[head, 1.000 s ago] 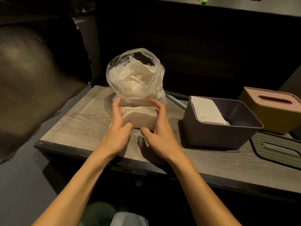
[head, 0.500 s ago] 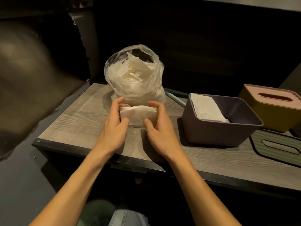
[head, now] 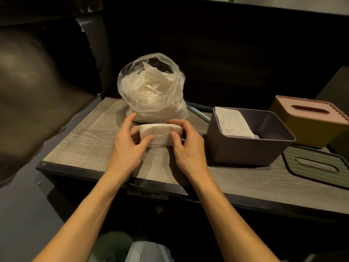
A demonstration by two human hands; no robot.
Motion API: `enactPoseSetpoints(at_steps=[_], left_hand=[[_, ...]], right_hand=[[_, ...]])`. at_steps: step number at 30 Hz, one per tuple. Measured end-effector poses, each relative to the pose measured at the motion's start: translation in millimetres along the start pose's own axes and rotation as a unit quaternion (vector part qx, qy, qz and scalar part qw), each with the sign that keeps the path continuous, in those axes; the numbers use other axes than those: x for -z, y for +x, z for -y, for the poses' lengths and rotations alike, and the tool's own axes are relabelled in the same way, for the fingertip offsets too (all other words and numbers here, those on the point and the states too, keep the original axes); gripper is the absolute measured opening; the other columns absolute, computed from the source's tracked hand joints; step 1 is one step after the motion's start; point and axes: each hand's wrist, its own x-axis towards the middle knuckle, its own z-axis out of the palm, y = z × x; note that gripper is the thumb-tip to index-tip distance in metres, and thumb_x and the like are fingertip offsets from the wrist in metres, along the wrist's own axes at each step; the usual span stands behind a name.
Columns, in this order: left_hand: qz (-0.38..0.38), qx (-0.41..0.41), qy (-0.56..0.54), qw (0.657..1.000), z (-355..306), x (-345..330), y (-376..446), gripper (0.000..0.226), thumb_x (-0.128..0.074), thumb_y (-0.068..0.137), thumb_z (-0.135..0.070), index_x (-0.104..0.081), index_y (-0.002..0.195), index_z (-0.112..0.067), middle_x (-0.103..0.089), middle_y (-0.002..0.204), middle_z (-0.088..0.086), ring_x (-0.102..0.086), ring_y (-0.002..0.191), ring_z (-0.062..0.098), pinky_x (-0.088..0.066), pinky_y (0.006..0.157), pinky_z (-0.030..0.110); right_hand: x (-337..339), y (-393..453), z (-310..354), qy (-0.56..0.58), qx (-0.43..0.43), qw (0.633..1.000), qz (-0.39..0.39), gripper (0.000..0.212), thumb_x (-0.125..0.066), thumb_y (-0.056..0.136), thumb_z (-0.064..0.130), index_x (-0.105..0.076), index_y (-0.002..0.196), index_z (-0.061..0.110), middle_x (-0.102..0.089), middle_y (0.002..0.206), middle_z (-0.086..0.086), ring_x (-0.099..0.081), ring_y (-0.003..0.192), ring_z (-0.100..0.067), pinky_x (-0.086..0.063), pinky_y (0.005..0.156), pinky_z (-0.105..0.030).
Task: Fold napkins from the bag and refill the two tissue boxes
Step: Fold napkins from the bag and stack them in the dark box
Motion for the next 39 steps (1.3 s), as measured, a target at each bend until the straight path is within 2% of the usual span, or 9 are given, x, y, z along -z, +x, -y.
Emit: enactPoseSetpoints(at_steps=[3,7,12,17,21,23,28,33,39], left_hand=[[-0.029,0.007,-0.017,0.999,-3,2,-2,0.065,-0.075,0.092,-0.006,-0.047,0.149,-0.022,-0.073,0.115,-0.005,-0.07,0.11,0.008,-0.054,0.104,0.037],[-0.021,0.019,-0.057,0.998,-16,6,-6,0.058,-0.074,0.091,-0.003,-0.051,0.14,-0.024,-0.072,0.109,-0.009,-0.071,0.105,0.002,-0.057,0.092,0.021],[-0.006,0.01,-0.055,0.998,-36,7,-11,0.057,-0.076,0.088,-0.002,-0.053,0.131,-0.03,-0.076,0.102,-0.007,-0.073,0.101,0.003,-0.058,0.086,0.022],[0.032,-0.024,-0.055,0.998,-73,-4,-8,0.056,-0.075,0.087,-0.001,-0.055,0.129,-0.032,-0.076,0.112,0.004,-0.072,0.108,0.012,-0.058,0.093,0.027],[0.06,-0.073,-0.041,0.995,-113,-36,1,0.058,-0.075,0.089,-0.005,-0.052,0.134,-0.033,-0.066,0.114,-0.01,-0.067,0.103,-0.002,-0.056,0.078,0.013],[0.082,-0.105,-0.012,0.991,-128,-57,6,0.059,-0.076,0.09,-0.008,-0.051,0.139,-0.029,-0.061,0.112,-0.016,-0.063,0.1,-0.013,-0.053,0.08,0.007],[0.137,-0.145,0.03,0.979,-150,-106,21,0.06,-0.076,0.09,-0.008,-0.052,0.145,-0.016,-0.068,0.11,-0.004,-0.066,0.105,0.004,-0.057,0.09,0.02],[0.195,-0.165,0.077,0.964,-164,-146,44,0.051,-0.068,0.098,-0.016,-0.052,0.146,-0.019,-0.068,0.116,-0.002,-0.066,0.111,0.012,-0.056,0.099,0.038],[0.267,-0.239,0.283,0.89,-178,-185,61,0.057,-0.06,0.103,-0.02,-0.039,0.155,-0.023,-0.064,0.129,0.003,-0.06,0.108,0.011,-0.046,0.085,0.021]], right_hand=[[1,-2,2,-0.008,0.008,1.0,-0.021,0.022,-0.061,0.102,0.014,-0.069,0.119,0.025,-0.07,0.113,0.011,-0.063,0.105,0.001,-0.052,0.09,-0.018],[9,-11,11,-0.04,0.055,0.997,-0.028,0.021,-0.062,0.101,0.012,-0.071,0.118,0.021,-0.07,0.111,0.011,-0.062,0.103,0.003,-0.049,0.085,-0.01],[37,-18,27,-0.062,0.097,0.993,-0.011,0.021,-0.065,0.1,0.012,-0.071,0.118,0.022,-0.069,0.111,0.014,-0.061,0.104,0.004,-0.05,0.084,-0.011],[83,-23,48,-0.077,0.121,0.99,-0.012,0.02,-0.068,0.1,0.016,-0.069,0.117,0.026,-0.066,0.109,0.018,-0.061,0.104,0.004,-0.054,0.085,-0.015],[132,-17,58,-0.118,0.147,0.982,-0.029,0.024,-0.069,0.098,0.016,-0.063,0.111,0.036,-0.056,0.1,0.028,-0.055,0.105,0.012,-0.05,0.083,-0.008],[156,-12,57,-0.148,0.146,0.977,-0.049,0.026,-0.07,0.097,0.016,-0.062,0.113,0.035,-0.053,0.1,0.029,-0.053,0.102,0.015,-0.048,0.083,-0.006],[206,-5,43,-0.2,0.122,0.968,-0.091,0.022,-0.068,0.099,0.017,-0.066,0.118,0.025,-0.061,0.112,0.013,-0.058,0.101,-0.002,-0.055,0.081,-0.015],[232,-3,29,-0.265,0.082,0.957,-0.086,0.021,-0.069,0.097,0.022,-0.066,0.118,0.023,-0.066,0.109,0.007,-0.063,0.1,-0.007,-0.06,0.081,-0.025],[237,1,32,-0.395,0.001,0.918,-0.015,0.035,-0.067,0.098,0.028,-0.045,0.126,0.03,-0.065,0.103,0.003,-0.065,0.089,-0.016,-0.061,0.076,-0.039]])
